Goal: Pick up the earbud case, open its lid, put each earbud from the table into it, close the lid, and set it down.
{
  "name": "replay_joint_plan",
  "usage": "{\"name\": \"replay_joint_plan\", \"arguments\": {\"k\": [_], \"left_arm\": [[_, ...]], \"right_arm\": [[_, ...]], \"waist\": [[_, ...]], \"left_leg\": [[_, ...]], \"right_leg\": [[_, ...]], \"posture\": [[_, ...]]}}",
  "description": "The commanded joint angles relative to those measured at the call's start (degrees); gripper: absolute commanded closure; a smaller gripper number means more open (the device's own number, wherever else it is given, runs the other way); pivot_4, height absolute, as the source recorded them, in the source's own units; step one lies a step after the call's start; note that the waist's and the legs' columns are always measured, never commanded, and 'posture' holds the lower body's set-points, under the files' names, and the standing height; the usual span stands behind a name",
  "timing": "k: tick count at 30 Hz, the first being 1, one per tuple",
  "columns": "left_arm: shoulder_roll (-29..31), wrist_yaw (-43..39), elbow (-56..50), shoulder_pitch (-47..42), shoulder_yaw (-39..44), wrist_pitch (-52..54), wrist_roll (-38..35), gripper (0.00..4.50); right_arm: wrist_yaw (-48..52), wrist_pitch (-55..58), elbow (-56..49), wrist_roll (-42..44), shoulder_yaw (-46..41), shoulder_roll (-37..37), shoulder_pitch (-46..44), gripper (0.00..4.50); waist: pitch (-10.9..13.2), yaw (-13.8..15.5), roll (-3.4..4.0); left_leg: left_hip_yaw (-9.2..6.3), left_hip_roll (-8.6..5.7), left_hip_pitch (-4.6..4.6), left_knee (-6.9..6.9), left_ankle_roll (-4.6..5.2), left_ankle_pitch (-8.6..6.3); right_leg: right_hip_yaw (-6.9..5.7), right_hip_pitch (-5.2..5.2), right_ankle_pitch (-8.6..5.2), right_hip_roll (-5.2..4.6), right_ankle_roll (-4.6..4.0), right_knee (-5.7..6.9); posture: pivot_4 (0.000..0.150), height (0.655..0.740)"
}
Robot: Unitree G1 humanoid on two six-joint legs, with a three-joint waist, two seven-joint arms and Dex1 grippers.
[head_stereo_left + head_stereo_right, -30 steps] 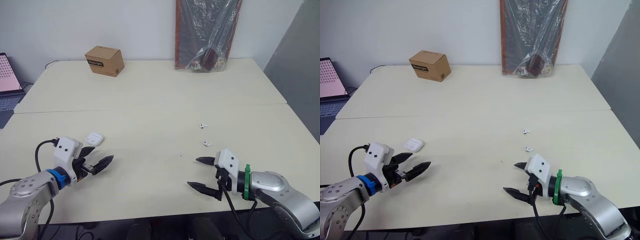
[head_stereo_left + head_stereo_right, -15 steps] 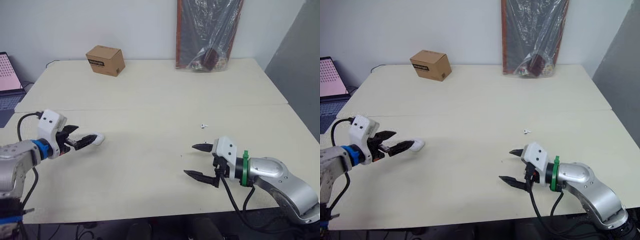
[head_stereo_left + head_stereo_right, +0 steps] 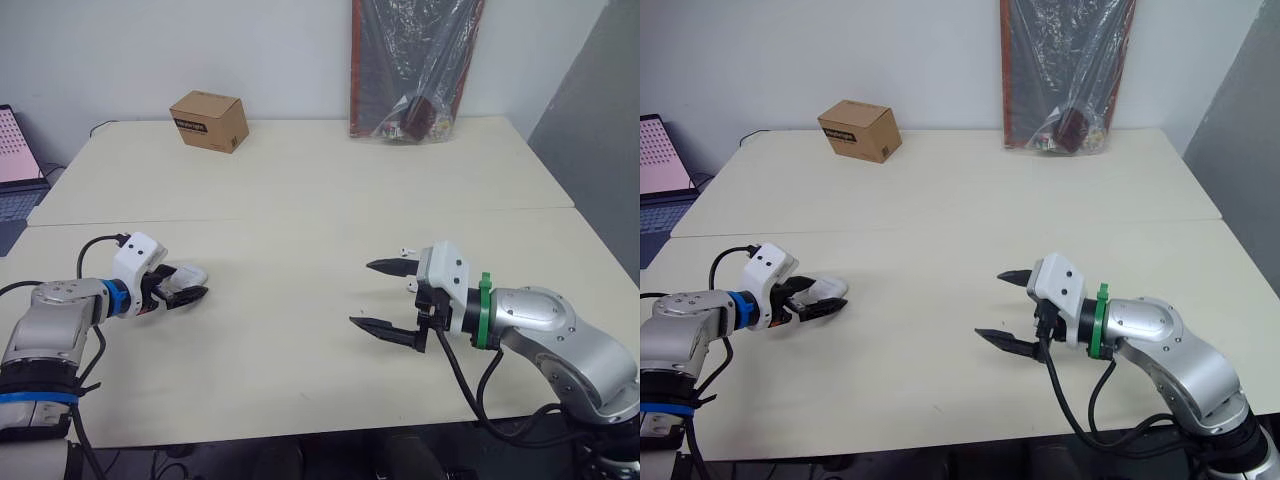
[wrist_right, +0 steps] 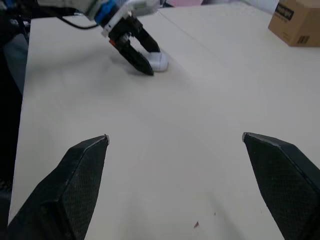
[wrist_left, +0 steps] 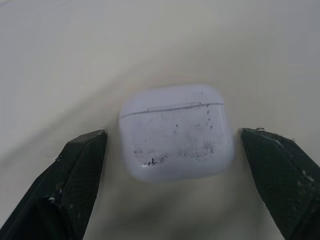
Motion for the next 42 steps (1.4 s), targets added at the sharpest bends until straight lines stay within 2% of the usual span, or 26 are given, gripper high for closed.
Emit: {"name": "replay_joint_plan", "arguments": {"k": [1, 17, 18, 19, 23, 33, 42], "left_arm": [[-0.46, -0.47, 0.93, -0.81, -0.48, -0.68, 1.11, 0.03], [-1.79, -0.87, -1.13, 1.02, 1.20, 1.77, -0.27, 0.03], [-1.94, -0.86, -1.48, 1.17, 1.30, 1.92, -0.39, 0.43], [-2.13, -1.00, -1.86, 1.31, 1.43, 2.11, -0.61, 0.57], [-2.36, -1.31, -2.31, 1.49, 1.64, 2.53, -0.75, 1.71], [-3.37, -0.75, -5.53, 2.91, 1.97, 4.60, -1.43, 1.71], [-8.71, -0.13, -25.02, 4.84, -0.93, 10.64, -5.09, 1.71]], "right_arm": [[-0.68, 1.00, -2.18, 2.19, -1.40, 0.43, -1.45, 0.00], [-1.14, 1.85, -2.21, 2.62, -0.39, 1.35, -3.40, 0.00], [-1.12, 1.82, -2.18, 2.55, -0.31, 1.41, -3.38, 0.00], [-1.08, 1.74, -2.14, 2.45, -0.25, 1.44, -3.32, 0.00], [-0.99, 1.49, -2.06, 2.12, -0.02, 1.54, -3.11, 0.00], [-0.69, 1.68, -2.03, 2.32, -0.65, 0.99, -2.07, 0.00], [-1.69, 7.90, 0.10, 6.71, -2.80, 0.67, -3.22, 0.00]], "waist": [[0.00, 0.01, 0.00], [-0.01, 0.00, 0.02], [-0.01, 0.01, 0.02], [-0.01, 0.00, 0.02], [-0.01, 0.02, 0.02], [-0.01, 0.02, 0.02], [-0.01, 0.16, 0.01]], "left_leg": [[-0.01, 0.00, 0.00, 0.00, 0.00, 0.00], [-0.04, -0.01, 0.02, 0.03, 0.01, 0.01], [-0.03, -0.01, 0.02, 0.03, 0.01, 0.00], [-0.03, -0.01, 0.02, 0.03, 0.01, 0.00], [-0.04, -0.01, 0.02, 0.03, 0.01, 0.00], [-0.04, -0.01, 0.02, 0.03, 0.01, 0.00], [-0.05, -0.04, -0.03, 0.06, 0.01, 0.01]], "right_leg": [[-0.01, 0.00, 0.00, 0.00, 0.00, 0.00], [-0.01, 0.03, 0.00, -0.01, 0.01, 0.03], [-0.01, 0.03, 0.01, -0.01, 0.00, 0.03], [-0.02, 0.03, 0.01, -0.01, 0.00, 0.03], [-0.02, 0.03, 0.00, -0.02, 0.00, 0.02], [-0.01, 0.03, -0.01, -0.02, 0.02, 0.02], [-0.01, 0.05, 0.01, -0.05, 0.00, 0.01]], "posture": [[0.150, 0.7400], [0.150, 0.7400], [0.150, 0.7400], [0.150, 0.7400], [0.150, 0.7400], [0.150, 0.7400], [0.150, 0.7400]]}}
